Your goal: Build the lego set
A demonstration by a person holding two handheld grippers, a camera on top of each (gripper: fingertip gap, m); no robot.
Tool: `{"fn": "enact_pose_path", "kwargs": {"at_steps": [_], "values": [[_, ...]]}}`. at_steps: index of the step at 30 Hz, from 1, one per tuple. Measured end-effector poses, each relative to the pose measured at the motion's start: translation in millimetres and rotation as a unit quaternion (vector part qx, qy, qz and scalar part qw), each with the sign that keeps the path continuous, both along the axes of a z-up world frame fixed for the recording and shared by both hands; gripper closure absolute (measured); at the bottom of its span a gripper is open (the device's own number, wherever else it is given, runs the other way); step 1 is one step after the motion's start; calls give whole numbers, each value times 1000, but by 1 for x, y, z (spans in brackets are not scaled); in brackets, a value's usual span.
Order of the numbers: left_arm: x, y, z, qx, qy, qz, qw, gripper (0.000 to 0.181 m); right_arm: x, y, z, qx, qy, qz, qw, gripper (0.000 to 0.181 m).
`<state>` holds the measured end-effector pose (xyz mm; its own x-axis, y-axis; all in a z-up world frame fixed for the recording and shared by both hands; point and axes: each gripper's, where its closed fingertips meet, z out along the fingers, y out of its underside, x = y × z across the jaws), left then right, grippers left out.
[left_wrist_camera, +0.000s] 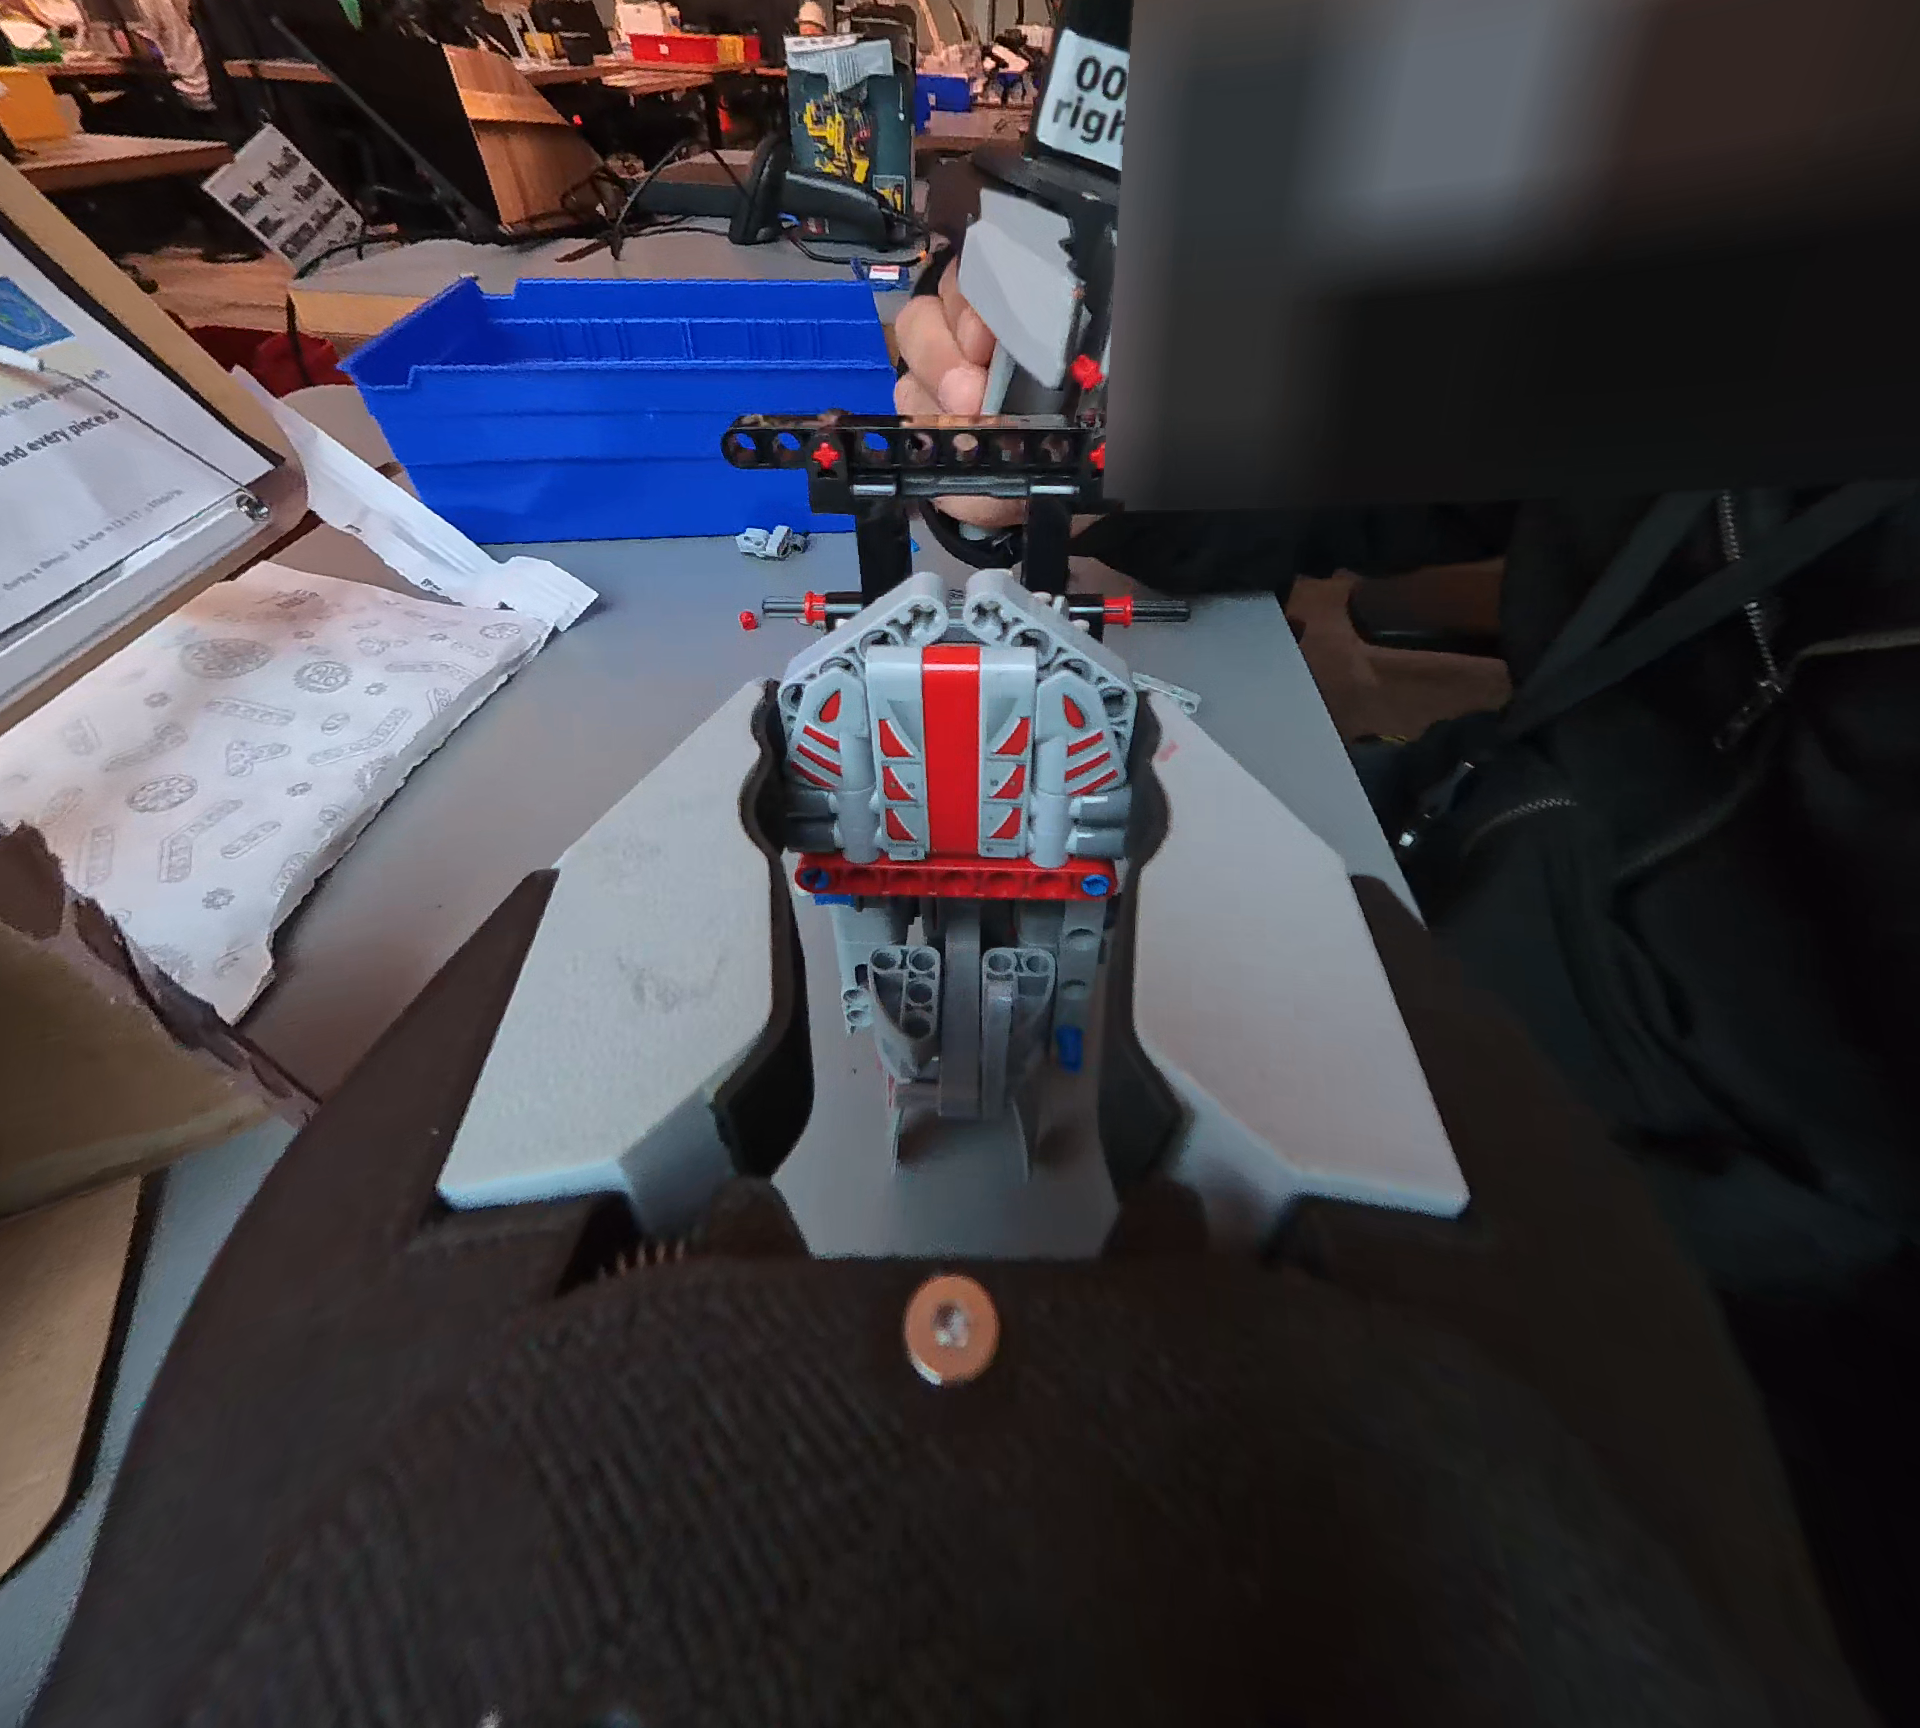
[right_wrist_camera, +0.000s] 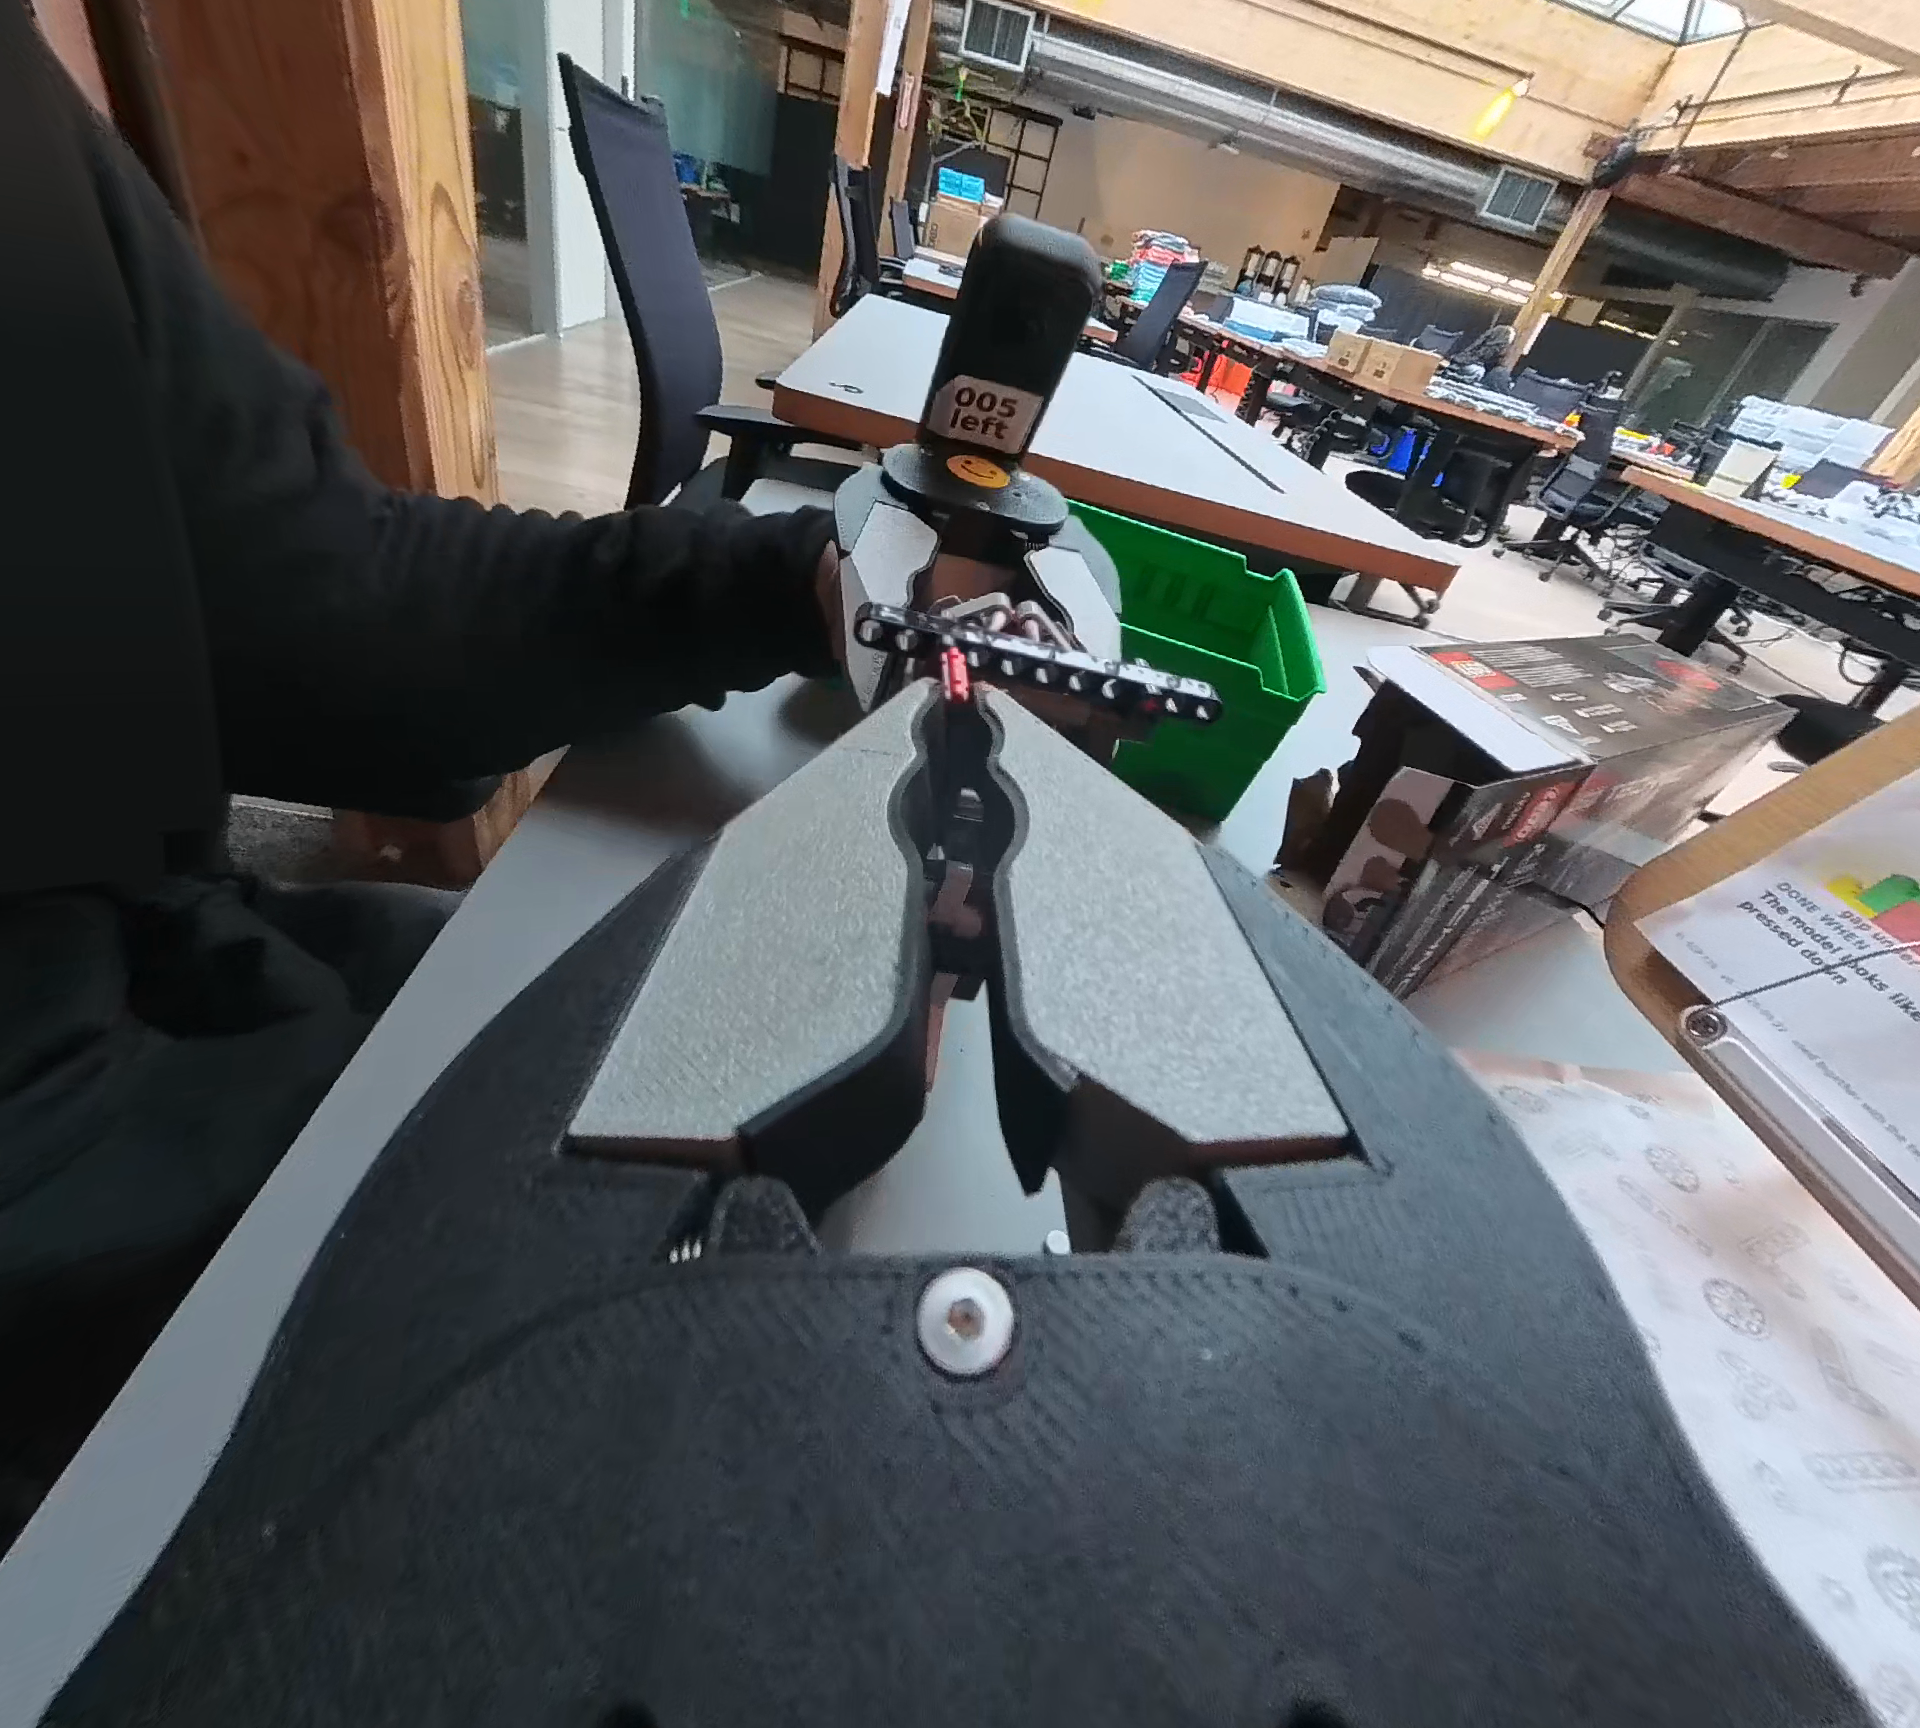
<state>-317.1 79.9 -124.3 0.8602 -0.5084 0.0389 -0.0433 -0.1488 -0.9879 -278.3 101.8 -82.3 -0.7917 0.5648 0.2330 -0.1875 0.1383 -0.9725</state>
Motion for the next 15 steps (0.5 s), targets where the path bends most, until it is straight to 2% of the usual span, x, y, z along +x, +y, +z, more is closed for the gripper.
{"fn": "enact_pose_path", "kwargs": {"at_steps": [15], "values": [[4, 1, 0, 5, 5, -6, 1000, 118, -2, -6, -8, 26, 9, -15, 1000, 181]]}}
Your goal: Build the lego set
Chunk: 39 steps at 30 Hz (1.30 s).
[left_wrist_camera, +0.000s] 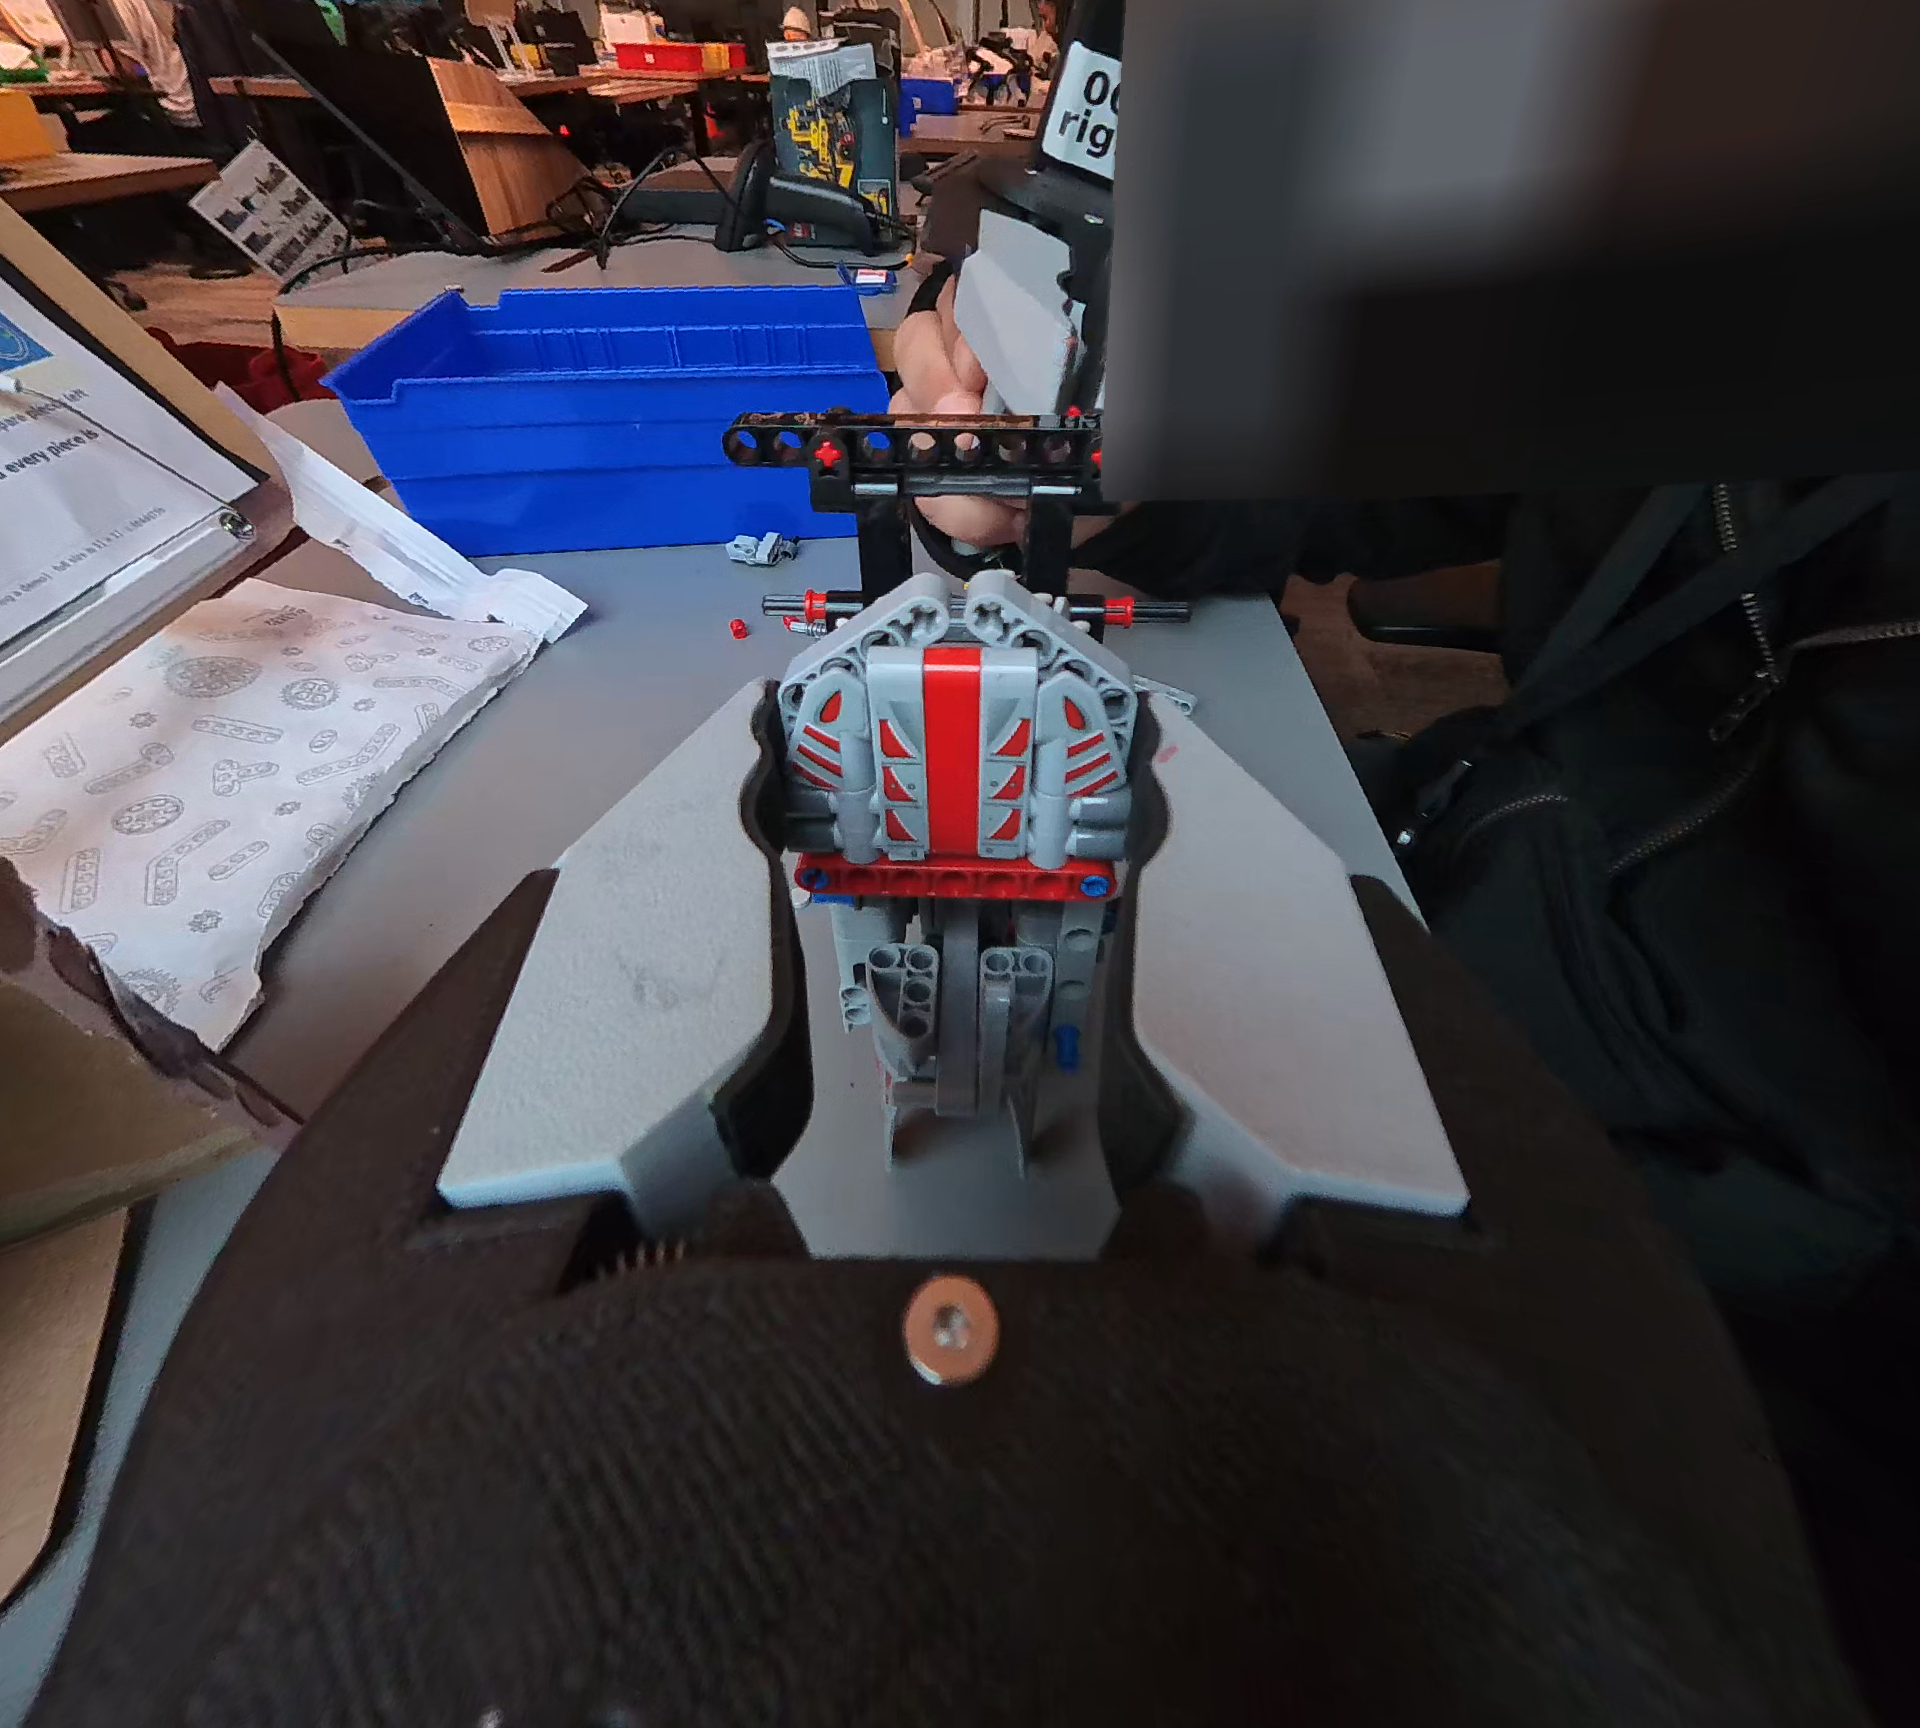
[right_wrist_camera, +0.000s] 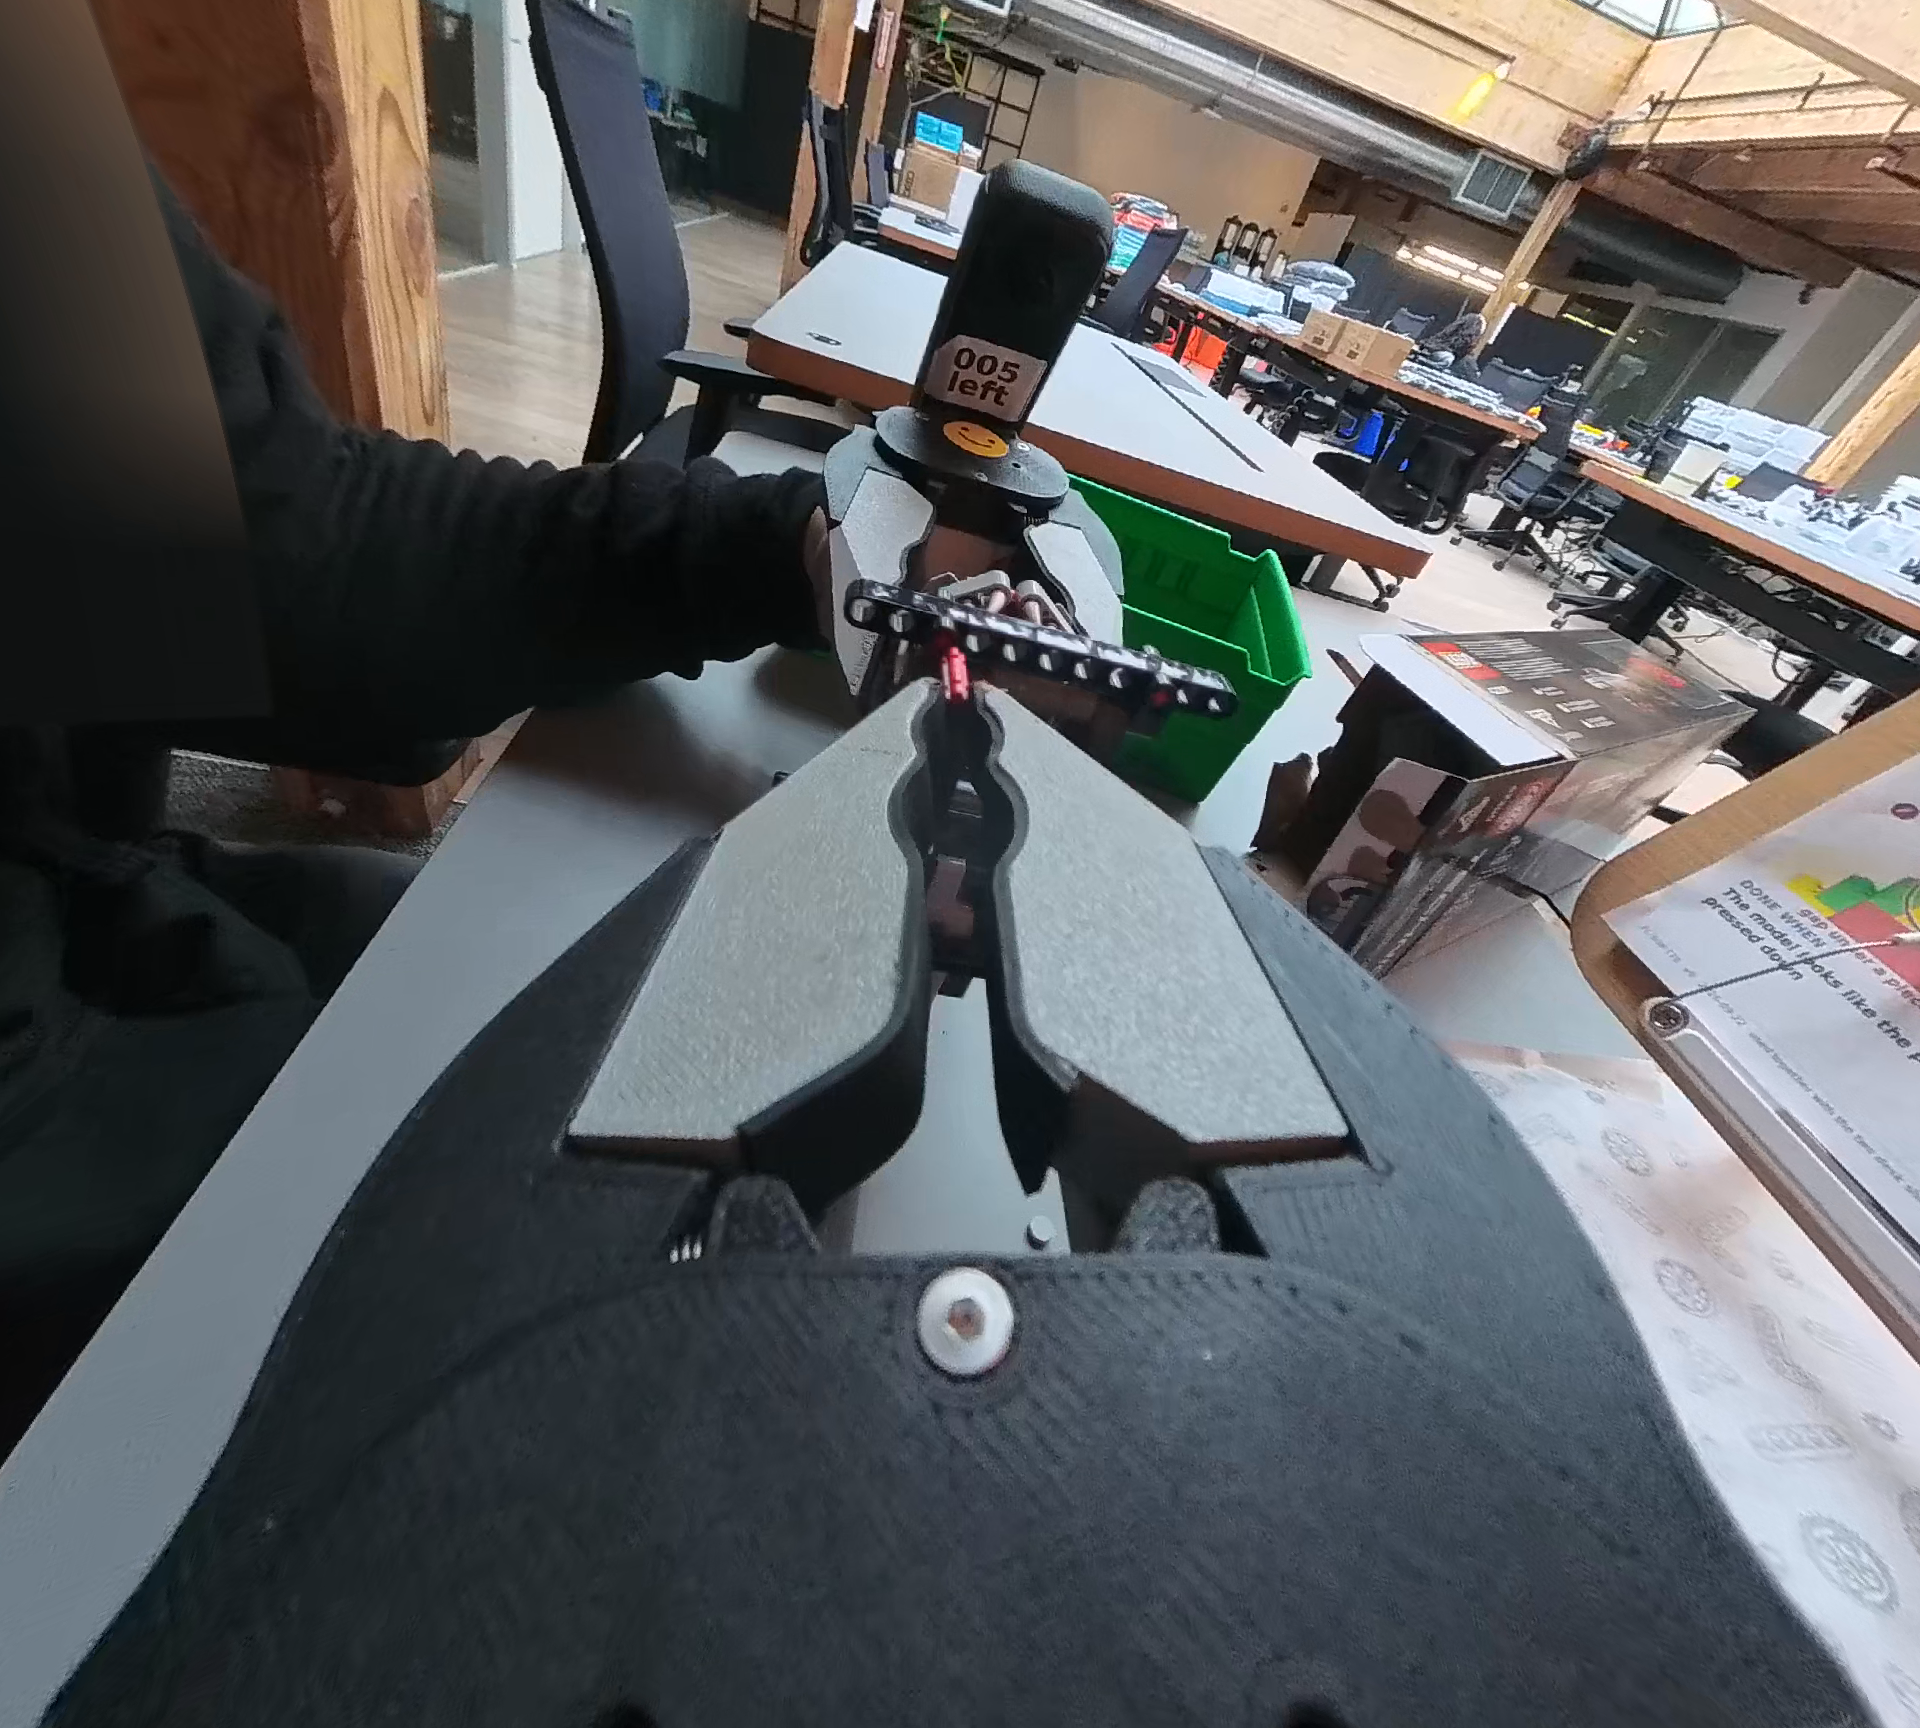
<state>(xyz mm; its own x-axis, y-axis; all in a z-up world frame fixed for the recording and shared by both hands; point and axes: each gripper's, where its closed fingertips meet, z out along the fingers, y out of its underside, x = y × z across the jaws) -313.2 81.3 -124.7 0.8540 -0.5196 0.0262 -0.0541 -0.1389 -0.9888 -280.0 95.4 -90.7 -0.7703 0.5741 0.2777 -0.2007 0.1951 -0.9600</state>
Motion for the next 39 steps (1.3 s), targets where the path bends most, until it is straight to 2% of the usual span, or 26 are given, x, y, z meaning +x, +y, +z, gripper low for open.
{"fn": "enact_pose_path", "kwargs": {"at_steps": [6, 23, 34, 39], "values": [[0, -2, 0, 0, -1, 4, 1000, 118, 2, -3, 0, 5, 8, 3, 1000, 181], [0, 0, -1, -7, 12, 21, 1000, 118, 2, 0, 1, -21, -46, 14, 999, 181], [3, 2, -3, -3, 17, 34, 999, 118, 4, -2, 1, -3, -86, 33, 996, 181], [10, 4, -5, -32, 36, 25, 998, 118, 8, -4, -1, 52, -85, 37, 994, 181]]}}
